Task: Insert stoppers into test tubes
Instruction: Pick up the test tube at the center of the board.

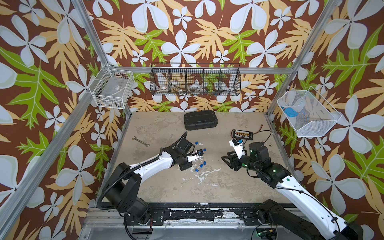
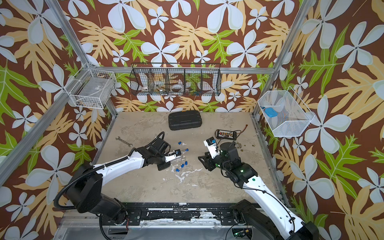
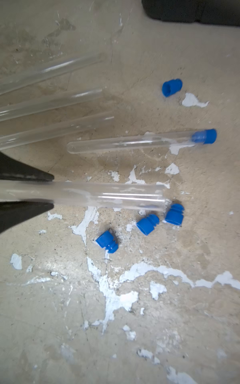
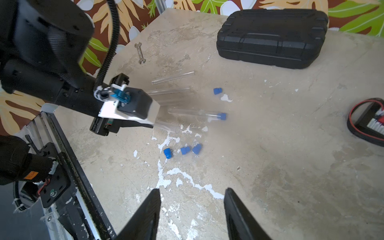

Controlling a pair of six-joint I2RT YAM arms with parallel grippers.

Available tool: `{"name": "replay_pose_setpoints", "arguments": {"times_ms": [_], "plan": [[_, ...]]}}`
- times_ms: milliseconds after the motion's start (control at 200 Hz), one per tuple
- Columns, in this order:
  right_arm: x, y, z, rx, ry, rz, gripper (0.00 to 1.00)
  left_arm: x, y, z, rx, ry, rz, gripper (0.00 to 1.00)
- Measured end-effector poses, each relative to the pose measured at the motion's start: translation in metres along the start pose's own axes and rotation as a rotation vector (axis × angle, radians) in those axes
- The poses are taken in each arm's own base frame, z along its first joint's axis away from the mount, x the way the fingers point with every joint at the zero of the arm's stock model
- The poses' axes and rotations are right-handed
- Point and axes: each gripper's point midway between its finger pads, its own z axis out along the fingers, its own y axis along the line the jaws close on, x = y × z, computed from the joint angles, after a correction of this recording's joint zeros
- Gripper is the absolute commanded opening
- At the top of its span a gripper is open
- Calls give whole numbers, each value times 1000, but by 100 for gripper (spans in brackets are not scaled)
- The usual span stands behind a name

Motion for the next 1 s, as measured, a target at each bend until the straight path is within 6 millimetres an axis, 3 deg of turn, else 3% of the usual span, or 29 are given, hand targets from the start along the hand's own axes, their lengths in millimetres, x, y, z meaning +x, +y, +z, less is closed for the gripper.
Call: {"name": "replay_pose_setpoints", "arguments": {"times_ms": [165, 305, 716, 1001], "plan": [[-16, 6, 2, -27, 22, 120, 54, -9, -5, -23, -21, -113, 12, 7], [-25, 20, 19, -117, 126, 197, 54, -16, -13, -31, -5, -193, 20, 6], [-16, 56, 47, -370, 332, 320, 56, -51, -17, -63, -36, -473, 51, 4], [-1, 75, 69, -418, 435, 346, 45, -63, -17, -69, -37, -539, 70, 4]]}}
